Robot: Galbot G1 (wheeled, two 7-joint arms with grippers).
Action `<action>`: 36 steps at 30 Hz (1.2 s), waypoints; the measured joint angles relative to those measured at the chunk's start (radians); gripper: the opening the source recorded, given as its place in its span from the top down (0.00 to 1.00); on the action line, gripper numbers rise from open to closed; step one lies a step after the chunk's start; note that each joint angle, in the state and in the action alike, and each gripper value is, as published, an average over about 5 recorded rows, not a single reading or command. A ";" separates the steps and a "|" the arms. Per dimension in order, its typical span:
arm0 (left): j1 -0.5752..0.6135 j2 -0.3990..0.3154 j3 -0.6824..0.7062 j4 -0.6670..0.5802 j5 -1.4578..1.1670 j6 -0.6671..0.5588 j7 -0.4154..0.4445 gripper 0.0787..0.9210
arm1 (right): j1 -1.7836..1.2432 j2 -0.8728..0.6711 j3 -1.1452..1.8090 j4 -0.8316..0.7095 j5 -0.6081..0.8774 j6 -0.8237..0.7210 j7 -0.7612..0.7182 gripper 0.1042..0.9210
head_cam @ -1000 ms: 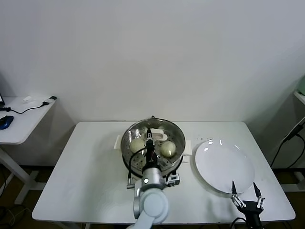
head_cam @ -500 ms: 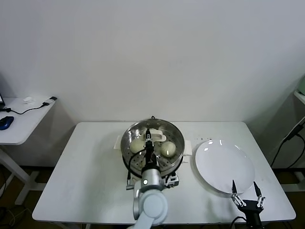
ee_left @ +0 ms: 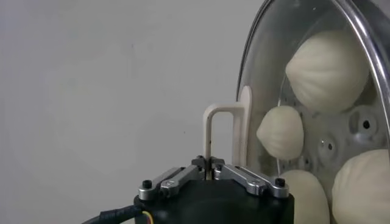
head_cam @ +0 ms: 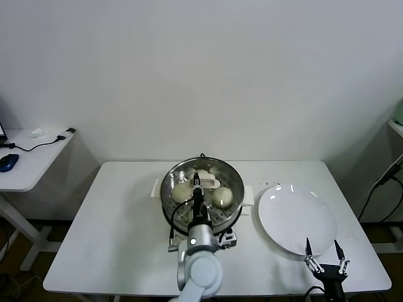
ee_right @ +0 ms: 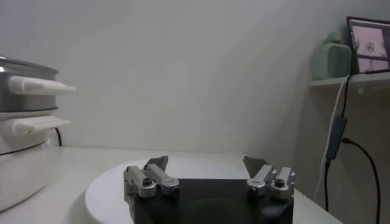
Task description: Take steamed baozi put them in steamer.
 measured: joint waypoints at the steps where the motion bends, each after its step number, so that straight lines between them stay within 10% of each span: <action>1: 0.000 0.000 -0.001 0.000 -0.001 0.000 0.000 0.94 | 0.000 0.000 0.000 0.000 0.000 0.001 0.000 0.12; 8: 0.000 0.000 0.000 -0.009 -0.026 -0.007 0.009 0.85 | 0.002 0.000 -0.001 0.003 -0.002 0.001 -0.001 0.12; 27: 0.058 0.000 0.008 -0.139 -0.177 -0.059 -0.018 0.18 | 0.015 -0.003 -0.005 -0.001 -0.005 -0.012 -0.013 0.12; 36: 0.115 0.054 -0.083 -0.233 -0.488 -0.167 -0.154 0.12 | 0.007 -0.007 -0.017 0.001 0.021 0.005 -0.036 0.12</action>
